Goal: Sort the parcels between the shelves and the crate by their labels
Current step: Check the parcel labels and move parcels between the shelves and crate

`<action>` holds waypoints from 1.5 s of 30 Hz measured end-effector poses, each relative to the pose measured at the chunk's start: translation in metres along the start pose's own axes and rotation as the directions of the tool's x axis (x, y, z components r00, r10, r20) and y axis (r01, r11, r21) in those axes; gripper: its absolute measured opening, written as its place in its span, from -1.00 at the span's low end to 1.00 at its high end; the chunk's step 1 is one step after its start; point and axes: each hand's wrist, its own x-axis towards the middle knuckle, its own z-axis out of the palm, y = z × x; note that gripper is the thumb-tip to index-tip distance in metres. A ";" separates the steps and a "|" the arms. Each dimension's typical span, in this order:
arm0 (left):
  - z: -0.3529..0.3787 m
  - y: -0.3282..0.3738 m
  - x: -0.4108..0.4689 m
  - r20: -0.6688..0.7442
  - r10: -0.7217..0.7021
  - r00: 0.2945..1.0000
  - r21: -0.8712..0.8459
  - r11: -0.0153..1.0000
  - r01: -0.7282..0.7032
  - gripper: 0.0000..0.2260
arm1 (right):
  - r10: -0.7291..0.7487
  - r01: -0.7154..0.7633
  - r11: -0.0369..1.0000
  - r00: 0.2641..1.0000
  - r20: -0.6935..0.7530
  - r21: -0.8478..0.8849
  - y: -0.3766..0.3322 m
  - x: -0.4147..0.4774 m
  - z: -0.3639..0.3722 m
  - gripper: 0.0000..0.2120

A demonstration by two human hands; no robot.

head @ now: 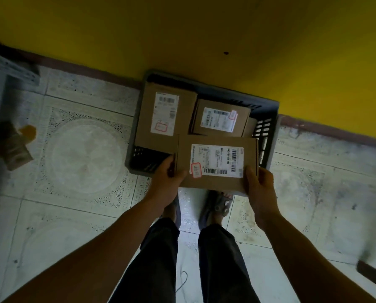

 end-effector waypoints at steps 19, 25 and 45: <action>0.099 0.028 0.155 -0.123 0.069 0.990 0.279 0.960 -0.033 -0.73 | -0.069 0.061 0.988 0.996 -0.058 -0.139 0.001 0.180 -0.017 -0.84; 0.109 0.037 0.186 -0.145 -0.005 0.989 0.295 0.954 0.048 -0.66 | -0.015 0.027 0.984 0.997 0.071 -0.173 0.007 0.221 -0.013 -0.78; 0.110 0.038 0.185 -0.059 -0.147 0.987 0.325 0.932 0.158 -0.61 | 0.112 -0.071 0.980 0.968 0.223 -0.185 0.018 0.224 -0.007 -0.71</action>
